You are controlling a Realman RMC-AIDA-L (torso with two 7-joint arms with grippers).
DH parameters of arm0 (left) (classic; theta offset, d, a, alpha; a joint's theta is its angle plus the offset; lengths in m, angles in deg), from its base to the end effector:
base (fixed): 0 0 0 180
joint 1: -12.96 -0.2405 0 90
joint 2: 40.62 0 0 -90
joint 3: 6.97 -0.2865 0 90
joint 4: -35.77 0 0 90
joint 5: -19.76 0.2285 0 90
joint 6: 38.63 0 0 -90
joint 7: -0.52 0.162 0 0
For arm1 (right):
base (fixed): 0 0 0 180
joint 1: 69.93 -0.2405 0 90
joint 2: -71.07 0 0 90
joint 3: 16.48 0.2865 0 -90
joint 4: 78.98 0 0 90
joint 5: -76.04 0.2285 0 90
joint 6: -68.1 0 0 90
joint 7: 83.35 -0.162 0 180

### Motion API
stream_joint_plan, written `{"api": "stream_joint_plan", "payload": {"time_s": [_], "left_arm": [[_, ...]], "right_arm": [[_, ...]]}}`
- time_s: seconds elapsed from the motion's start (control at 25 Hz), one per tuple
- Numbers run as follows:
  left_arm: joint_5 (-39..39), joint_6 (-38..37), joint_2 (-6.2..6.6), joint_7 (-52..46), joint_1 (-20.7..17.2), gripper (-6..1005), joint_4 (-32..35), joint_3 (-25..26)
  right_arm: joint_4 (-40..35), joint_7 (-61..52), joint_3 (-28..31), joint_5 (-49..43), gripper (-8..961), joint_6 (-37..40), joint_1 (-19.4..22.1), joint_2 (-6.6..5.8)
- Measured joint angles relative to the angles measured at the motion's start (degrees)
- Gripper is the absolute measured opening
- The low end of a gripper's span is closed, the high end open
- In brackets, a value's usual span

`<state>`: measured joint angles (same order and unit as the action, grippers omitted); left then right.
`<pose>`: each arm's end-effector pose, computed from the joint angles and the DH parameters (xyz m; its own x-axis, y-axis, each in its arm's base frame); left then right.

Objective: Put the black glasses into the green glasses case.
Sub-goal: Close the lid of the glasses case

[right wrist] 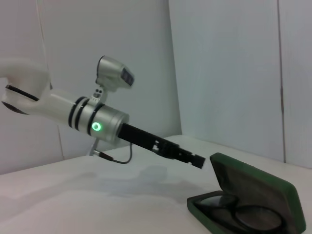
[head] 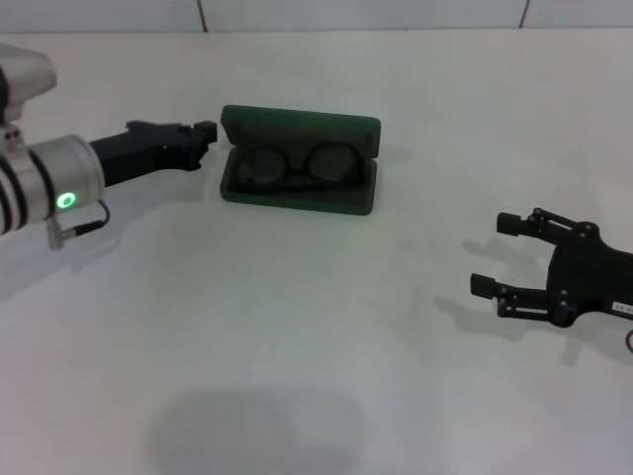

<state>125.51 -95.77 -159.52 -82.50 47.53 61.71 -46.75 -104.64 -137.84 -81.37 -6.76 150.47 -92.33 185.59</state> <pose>-0.3268 0.4292 -0.0459 0.6374 0.4918 0.5932 0.7583 -0.5368 -0.3697 0.3191 0.3284 -0.0507 0.8100 -0.1317 -0.5714 -0.3423 -0.8974 -0.2783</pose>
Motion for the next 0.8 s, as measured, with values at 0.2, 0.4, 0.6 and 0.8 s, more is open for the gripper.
{"api": "stream_joint_plan", "payload": {"time_s": [0.2, 0.4, 0.6, 0.8], "left_arm": [[0.04, -11.35, 0.60, -11.44, -3.63, 7, 6.58, -0.13], [1.53, -13.91, -0.53, -26.35, -3.44, 8, 17.16, -5.63], [6.52, -3.67, -0.76, -44.50, 0.16, 8, 22.87, -17.79], [10.46, 12.74, -0.95, -56.18, 2.11, 8, 23.65, -32.07]], "right_arm": [[0.02, 0.00, 0.04, -0.01, 878, -0.38, 0.08, 0.00], [0.30, 0.00, 0.04, 0.00, 878, -0.71, 0.14, 0.00], [0.36, 0.00, 0.04, 0.18, 878, -0.75, 0.57, 0.07], [0.36, 0.00, 0.03, 0.09, 878, -0.75, 0.71, 0.19]]}}
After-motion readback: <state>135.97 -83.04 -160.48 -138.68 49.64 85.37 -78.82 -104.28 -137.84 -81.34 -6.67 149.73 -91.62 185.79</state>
